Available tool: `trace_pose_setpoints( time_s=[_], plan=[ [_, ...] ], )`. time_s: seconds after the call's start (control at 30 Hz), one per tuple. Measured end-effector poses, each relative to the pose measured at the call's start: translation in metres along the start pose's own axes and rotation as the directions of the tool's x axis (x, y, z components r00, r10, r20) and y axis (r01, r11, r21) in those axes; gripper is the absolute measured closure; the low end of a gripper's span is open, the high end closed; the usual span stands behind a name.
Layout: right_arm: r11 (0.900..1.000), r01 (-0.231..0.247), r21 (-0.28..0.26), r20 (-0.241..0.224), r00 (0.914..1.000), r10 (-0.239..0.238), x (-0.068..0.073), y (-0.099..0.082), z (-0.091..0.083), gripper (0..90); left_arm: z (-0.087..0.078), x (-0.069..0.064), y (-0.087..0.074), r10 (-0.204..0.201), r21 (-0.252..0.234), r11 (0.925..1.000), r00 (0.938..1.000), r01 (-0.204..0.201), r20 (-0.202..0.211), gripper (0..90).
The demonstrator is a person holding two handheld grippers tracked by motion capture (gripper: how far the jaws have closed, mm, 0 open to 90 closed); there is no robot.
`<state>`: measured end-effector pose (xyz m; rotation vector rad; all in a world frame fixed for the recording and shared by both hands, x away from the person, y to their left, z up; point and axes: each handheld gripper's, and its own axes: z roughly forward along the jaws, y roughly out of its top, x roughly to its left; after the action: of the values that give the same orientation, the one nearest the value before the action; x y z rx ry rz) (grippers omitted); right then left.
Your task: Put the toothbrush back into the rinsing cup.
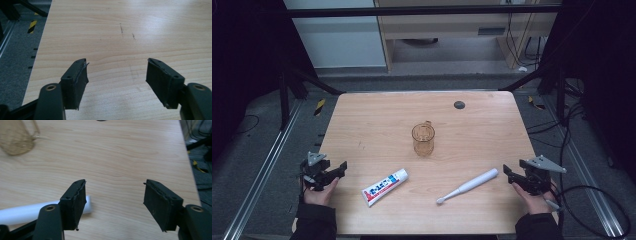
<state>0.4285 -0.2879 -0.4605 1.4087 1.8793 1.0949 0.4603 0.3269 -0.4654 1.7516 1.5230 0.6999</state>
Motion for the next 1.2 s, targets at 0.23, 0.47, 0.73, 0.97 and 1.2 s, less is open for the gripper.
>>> trace_pose_setpoints(
  time_s=[0.23, 0.47, 0.73, 0.97, 1.2],
  plan=[
    [0.9979, 0.063, 0.01, -0.118, 0.9911, -0.062, 0.025, 0.003, -0.005, 45.2, 0.0, -0.004, -0.002, 0.023, 0.009, 0.9997, 0.9995, -0.024, 0.023, 40.6],
    [0.9924, 0.12, 0.029, -0.187, 0.976, -0.112, 0.045, 0.007, -0.005, 54.4, 0.003, -0.007, -0.004, 0.053, 0.021, 0.9983, 0.9975, -0.054, 0.047, 42.2],
    [0.9825, 0.177, 0.056, -0.256, 0.9536, -0.157, 0.067, 0.004, 0.0, 66.4, 0.006, -0.011, -0.005, 0.072, 0.044, 0.9962, 0.995, -0.075, 0.069, 41.8],
    [0.9676, 0.235, 0.093, -0.319, 0.9277, -0.194, 0.086, -0.002, 0.01, 75.2, 0.007, -0.015, -0.005, 0.089, 0.046, 0.9947, 0.9939, -0.092, 0.066, 41.6],
    [0.9507, 0.281, 0.132, -0.37, 0.9037, -0.215, 0.098, -0.007, 0.018, 85.0, 0.007, -0.016, -0.005, 0.088, 0.062, 0.9938, 0.994, -0.092, 0.066, 40.5]
  ],
)
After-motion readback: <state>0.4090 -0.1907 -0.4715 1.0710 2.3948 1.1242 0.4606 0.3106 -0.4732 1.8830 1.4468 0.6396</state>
